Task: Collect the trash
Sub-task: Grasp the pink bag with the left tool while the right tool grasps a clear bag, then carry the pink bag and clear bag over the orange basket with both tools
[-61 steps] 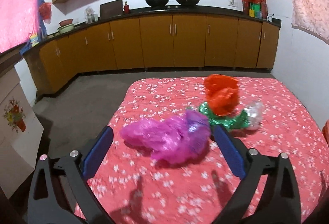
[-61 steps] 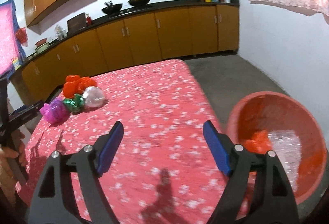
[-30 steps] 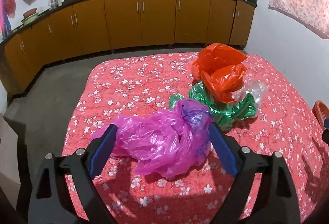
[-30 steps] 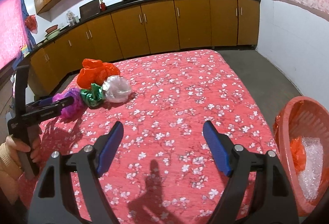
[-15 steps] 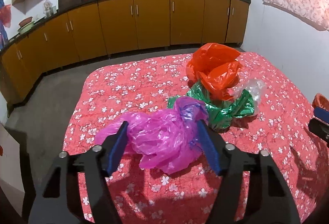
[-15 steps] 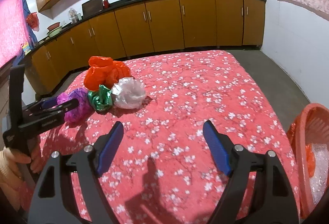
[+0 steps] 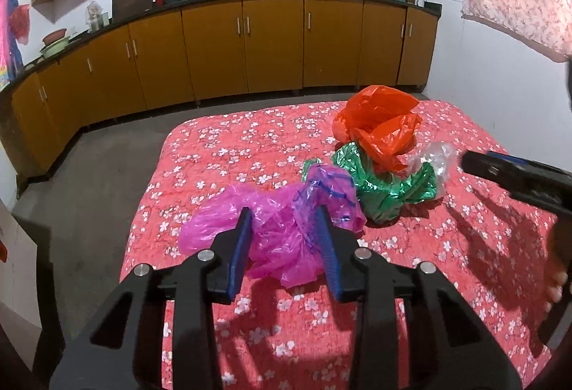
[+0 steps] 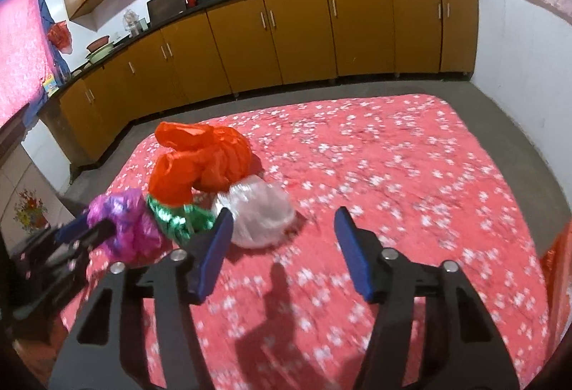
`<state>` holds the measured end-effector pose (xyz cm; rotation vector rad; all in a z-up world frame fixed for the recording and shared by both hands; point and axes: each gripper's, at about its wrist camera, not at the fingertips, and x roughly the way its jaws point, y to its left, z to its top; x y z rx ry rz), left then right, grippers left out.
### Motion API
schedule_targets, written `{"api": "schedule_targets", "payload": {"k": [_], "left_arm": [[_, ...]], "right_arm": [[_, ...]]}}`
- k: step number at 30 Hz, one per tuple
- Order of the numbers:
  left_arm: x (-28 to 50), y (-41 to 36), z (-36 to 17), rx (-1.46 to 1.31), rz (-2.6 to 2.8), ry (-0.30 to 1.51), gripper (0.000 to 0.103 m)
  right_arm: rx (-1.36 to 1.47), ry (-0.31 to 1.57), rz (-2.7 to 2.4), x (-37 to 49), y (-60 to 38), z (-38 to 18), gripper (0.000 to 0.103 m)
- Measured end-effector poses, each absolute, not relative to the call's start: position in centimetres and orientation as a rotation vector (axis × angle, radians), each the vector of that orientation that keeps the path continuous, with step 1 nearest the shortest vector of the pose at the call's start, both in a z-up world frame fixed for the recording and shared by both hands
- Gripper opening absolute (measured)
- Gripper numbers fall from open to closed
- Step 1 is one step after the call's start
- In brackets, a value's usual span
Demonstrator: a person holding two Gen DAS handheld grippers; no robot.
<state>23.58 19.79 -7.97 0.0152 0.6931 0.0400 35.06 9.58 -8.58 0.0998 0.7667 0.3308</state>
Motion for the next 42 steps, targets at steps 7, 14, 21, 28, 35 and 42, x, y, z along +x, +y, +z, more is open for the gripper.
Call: {"api": "schedule_targets", "payload": {"k": [7, 14, 21, 28, 35, 42], "left_arm": [[23.8, 19.7, -8.2, 0.011, 0.044, 0.696, 0.043], [24.2, 19.4, -8.4, 0.005, 0.053, 0.707, 0.055], [24.5, 19.2, -8.6, 0.001, 0.062, 0.715, 0.052], [23.5, 18.5, -8.2, 0.017, 0.103, 0.690, 0.030], [22.1, 18.7, -7.5, 0.017, 0.120, 0.689, 0.004], [20.9, 18.9, -7.0, -0.030, 0.103, 0.685, 0.005]], "right_arm": [[0.104, 0.810, 0.370, 37.6, 11.9, -9.8, 0.050], [0.054, 0.826, 0.394, 37.3, 12.5, -10.5, 0.012], [0.051, 0.809, 0.364, 36.1, 10.8, -10.0, 0.008], [0.082, 0.817, 0.312, 34.9, 7.8, -9.6, 0.008], [0.092, 0.811, 0.281, 32.5, 5.3, -8.8, 0.008], [0.096, 0.803, 0.265, 30.3, 3.6, -8.0, 0.008]]}}
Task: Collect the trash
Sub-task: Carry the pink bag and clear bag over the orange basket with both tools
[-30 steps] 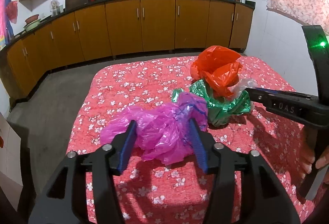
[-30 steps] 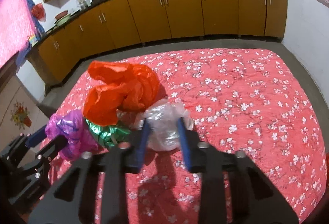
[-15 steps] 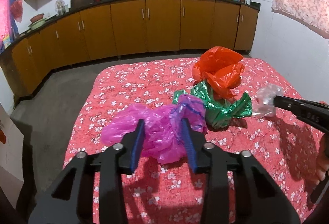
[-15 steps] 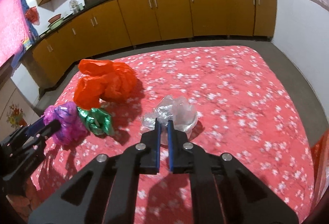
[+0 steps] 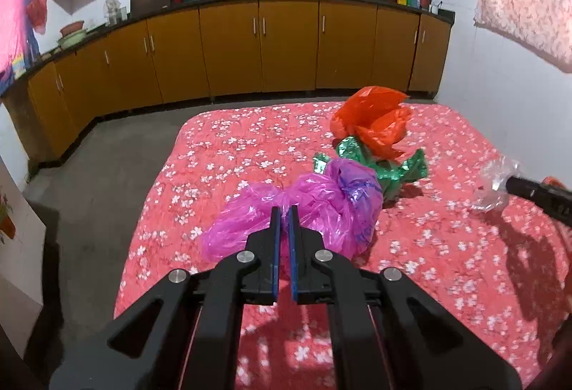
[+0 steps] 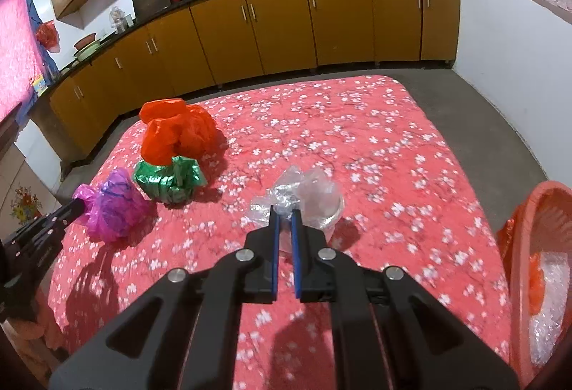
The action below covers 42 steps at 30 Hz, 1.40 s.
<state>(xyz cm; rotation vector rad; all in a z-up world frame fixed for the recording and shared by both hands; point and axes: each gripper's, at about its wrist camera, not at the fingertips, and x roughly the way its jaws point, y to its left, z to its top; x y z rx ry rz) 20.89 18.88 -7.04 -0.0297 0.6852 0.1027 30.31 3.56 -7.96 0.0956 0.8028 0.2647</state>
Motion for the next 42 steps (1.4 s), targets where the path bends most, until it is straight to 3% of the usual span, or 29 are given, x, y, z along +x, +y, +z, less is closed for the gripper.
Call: {"api": "schedule_targets", "payload": {"k": [11, 13, 14, 15, 17, 20, 24, 42], "left_arm": [[21.0, 18.2, -7.1, -0.029, 0.106, 0.709, 0.008], [21.2, 18.2, -7.5, -0.032, 0.114, 0.728, 0.025], [21.3, 18.2, -7.7, -0.031, 0.123, 0.734, 0.044], [21.3, 18.1, -7.9, -0.028, 0.124, 0.732, 0.047], [21.4, 17.8, -8.3, -0.017, 0.120, 0.741, 0.047], [21.6, 17.6, -8.5, -0.020, 0.113, 0.748, 0.023], [21.2, 17.4, -8.3, -0.014, 0.130, 0.734, 0.011], [17.1, 12.5, -3.2, 0.005, 0.086, 0.640, 0.010]], "right_arm": [[0.101, 0.789, 0.254, 28.6, 1.8, -7.1, 0.008], [0.103, 0.789, 0.252, 28.4, 1.5, -7.1, 0.008], [0.102, 0.790, 0.251, 28.3, 1.4, -7.1, 0.008], [0.101, 0.790, 0.250, 28.2, 1.3, -7.1, 0.008], [0.098, 0.789, 0.247, 28.0, 1.1, -7.0, 0.008], [0.093, 0.787, 0.238, 27.8, 0.7, -6.8, 0.008], [0.093, 0.782, 0.227, 27.6, 0.1, -6.5, 0.008], [0.097, 0.717, 0.210, 23.1, -2.5, -3.2, 0.008]]}}
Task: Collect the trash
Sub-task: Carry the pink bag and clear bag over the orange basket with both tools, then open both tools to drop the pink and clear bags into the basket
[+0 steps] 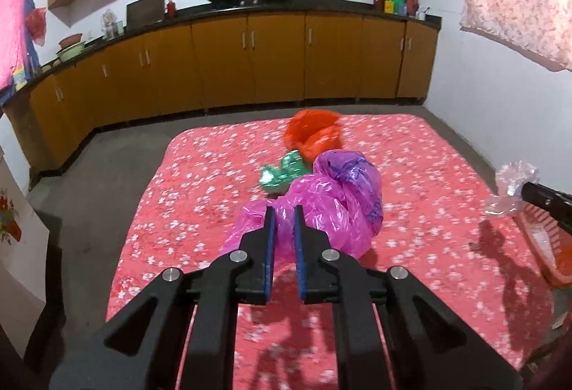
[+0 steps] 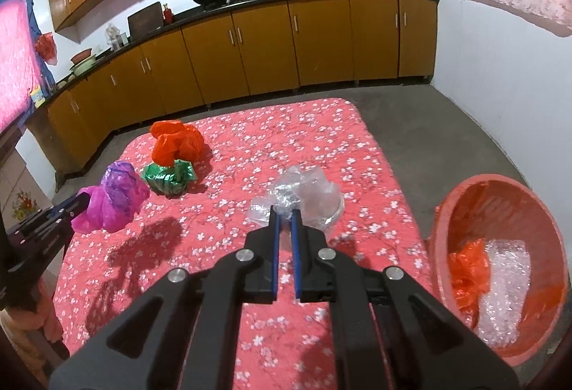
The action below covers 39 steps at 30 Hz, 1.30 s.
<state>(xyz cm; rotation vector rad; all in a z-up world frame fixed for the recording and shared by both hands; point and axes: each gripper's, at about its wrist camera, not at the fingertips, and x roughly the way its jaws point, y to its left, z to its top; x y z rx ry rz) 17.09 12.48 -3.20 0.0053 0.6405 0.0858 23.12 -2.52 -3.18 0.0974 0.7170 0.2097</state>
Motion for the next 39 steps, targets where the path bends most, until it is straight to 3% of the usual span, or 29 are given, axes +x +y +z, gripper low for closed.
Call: {"api": "schedule_targets", "payload": {"k": [13, 39], "left_arm": [[16.8, 5.1, -1.6, 0.054, -0.021, 0.610, 0.010], [17.1, -13.2, -3.5, 0.115, -0.334, 0.624, 0.010]], "right_arm": [[0.138, 0.671, 0.113, 19.8, -9.3, -1.6, 0.008], [0.205, 0.639, -0.153, 15.4, -24.5, -4.0, 0.007]]}}
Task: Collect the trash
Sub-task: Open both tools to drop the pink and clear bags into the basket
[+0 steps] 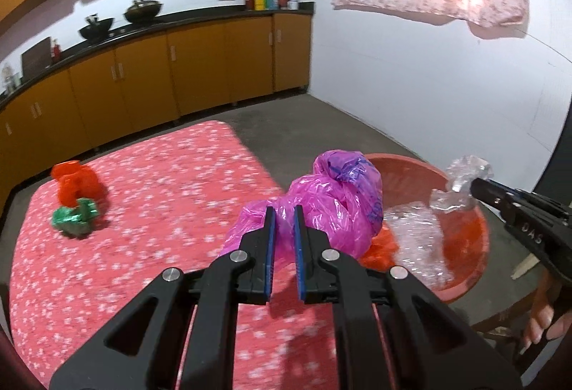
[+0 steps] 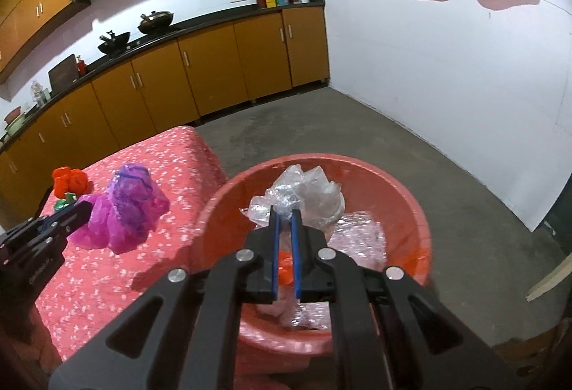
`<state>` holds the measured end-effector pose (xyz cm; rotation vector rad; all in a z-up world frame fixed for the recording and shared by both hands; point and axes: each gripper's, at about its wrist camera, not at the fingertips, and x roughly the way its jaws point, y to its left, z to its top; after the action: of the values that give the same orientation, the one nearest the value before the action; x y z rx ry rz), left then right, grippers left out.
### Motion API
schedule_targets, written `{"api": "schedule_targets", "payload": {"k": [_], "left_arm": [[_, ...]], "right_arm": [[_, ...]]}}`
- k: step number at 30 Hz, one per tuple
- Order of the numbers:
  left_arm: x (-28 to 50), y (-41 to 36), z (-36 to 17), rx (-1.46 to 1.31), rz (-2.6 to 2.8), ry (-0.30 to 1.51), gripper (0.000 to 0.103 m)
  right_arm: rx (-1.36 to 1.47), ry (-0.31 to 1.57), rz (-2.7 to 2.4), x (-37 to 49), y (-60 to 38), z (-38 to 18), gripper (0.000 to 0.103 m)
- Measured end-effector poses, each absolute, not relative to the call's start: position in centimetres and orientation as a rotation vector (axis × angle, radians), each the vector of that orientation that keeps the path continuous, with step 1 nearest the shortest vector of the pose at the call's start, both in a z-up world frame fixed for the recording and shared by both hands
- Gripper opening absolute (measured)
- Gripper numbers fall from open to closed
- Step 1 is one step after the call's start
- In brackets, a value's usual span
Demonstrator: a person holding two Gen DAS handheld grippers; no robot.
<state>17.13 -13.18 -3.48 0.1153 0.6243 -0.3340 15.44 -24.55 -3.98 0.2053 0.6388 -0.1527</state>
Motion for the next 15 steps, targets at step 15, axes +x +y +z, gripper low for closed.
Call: {"api": "schedule_targets", "payload": {"k": [15], "left_arm": [[18.6, -19.4, -5.0, 0.149, -0.433, 0.654, 0.010]], "right_arm": [[0.264, 0.629, -0.212, 15.9, -29.3, -5.3, 0.008]]}}
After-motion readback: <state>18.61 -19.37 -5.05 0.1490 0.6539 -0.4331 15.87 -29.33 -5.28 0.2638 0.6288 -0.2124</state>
